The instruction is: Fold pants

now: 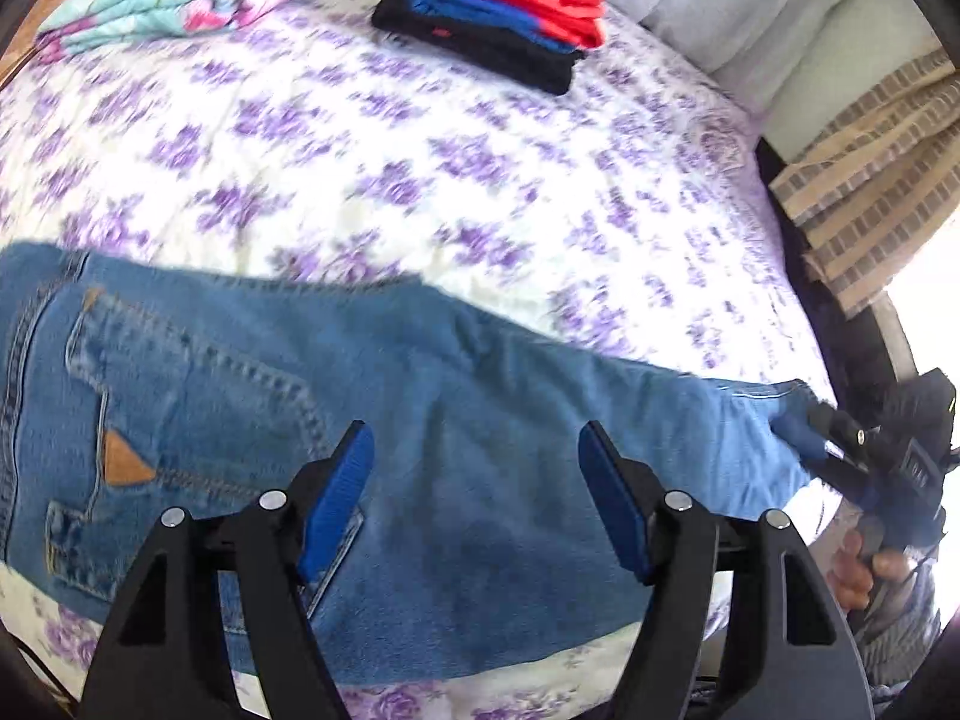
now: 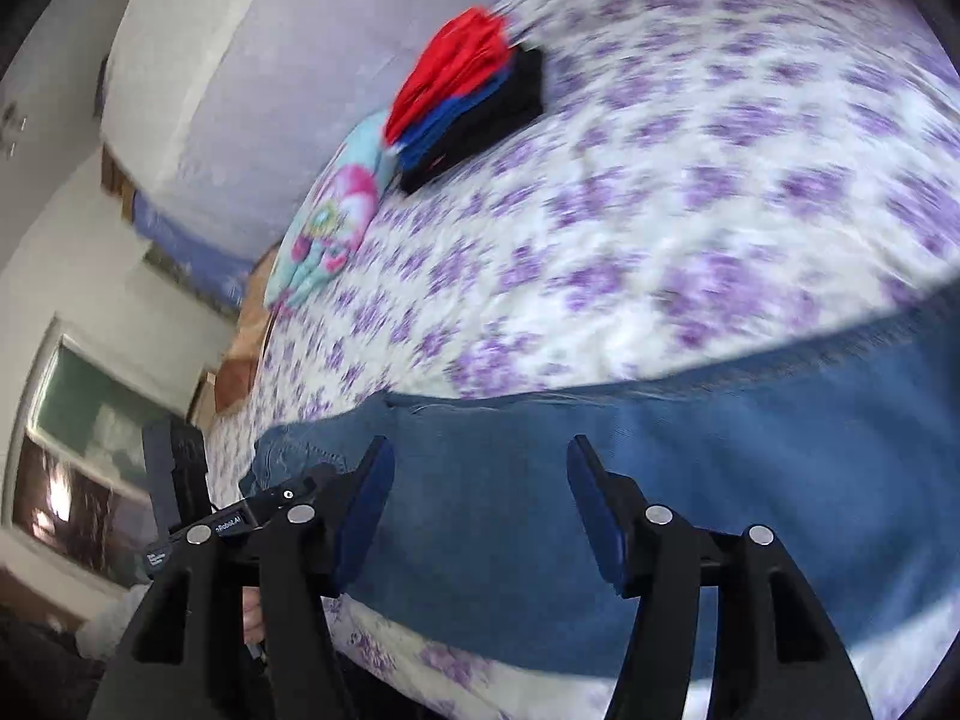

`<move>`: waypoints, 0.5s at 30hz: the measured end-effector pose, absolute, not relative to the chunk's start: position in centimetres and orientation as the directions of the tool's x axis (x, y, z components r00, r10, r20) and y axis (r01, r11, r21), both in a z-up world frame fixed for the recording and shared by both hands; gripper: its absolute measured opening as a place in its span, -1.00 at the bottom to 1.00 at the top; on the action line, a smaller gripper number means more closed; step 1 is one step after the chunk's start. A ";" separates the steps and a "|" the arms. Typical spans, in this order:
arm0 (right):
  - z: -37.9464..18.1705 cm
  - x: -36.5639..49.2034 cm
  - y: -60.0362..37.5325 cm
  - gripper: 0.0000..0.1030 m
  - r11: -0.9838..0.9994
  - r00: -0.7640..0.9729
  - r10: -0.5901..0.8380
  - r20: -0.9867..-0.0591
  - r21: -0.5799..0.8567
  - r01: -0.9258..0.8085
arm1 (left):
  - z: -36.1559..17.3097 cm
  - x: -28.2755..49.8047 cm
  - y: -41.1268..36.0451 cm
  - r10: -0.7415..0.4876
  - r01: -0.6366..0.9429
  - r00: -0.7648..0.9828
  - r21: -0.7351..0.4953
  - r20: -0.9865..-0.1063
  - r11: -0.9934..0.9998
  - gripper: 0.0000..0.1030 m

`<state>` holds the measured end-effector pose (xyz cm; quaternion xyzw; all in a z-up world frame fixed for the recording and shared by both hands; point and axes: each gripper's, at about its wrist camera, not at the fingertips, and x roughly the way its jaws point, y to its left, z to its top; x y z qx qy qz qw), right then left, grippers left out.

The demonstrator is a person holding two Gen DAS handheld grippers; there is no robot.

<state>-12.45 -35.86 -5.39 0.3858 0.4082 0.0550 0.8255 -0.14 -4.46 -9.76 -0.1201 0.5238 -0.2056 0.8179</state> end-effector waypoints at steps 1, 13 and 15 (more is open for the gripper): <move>-5.7 -15.1 -37.8 0.17 0.661 0.687 0.360 -0.631 0.692 0.290 | -9.6 0.3 -5.0 -0.478 0.228 0.363 -0.421 -0.800 0.878 0.33; -14.0 -24.5 -47.0 0.15 0.200 0.854 0.094 -0.512 0.850 0.487 | -9.7 1.7 -11.3 -0.495 0.366 0.219 -0.399 -0.841 0.841 0.33; -14.4 -24.1 -47.5 0.15 0.186 0.866 0.078 -0.493 0.861 0.473 | -10.1 2.0 -11.1 -0.490 0.351 0.209 -0.402 -0.846 0.846 0.34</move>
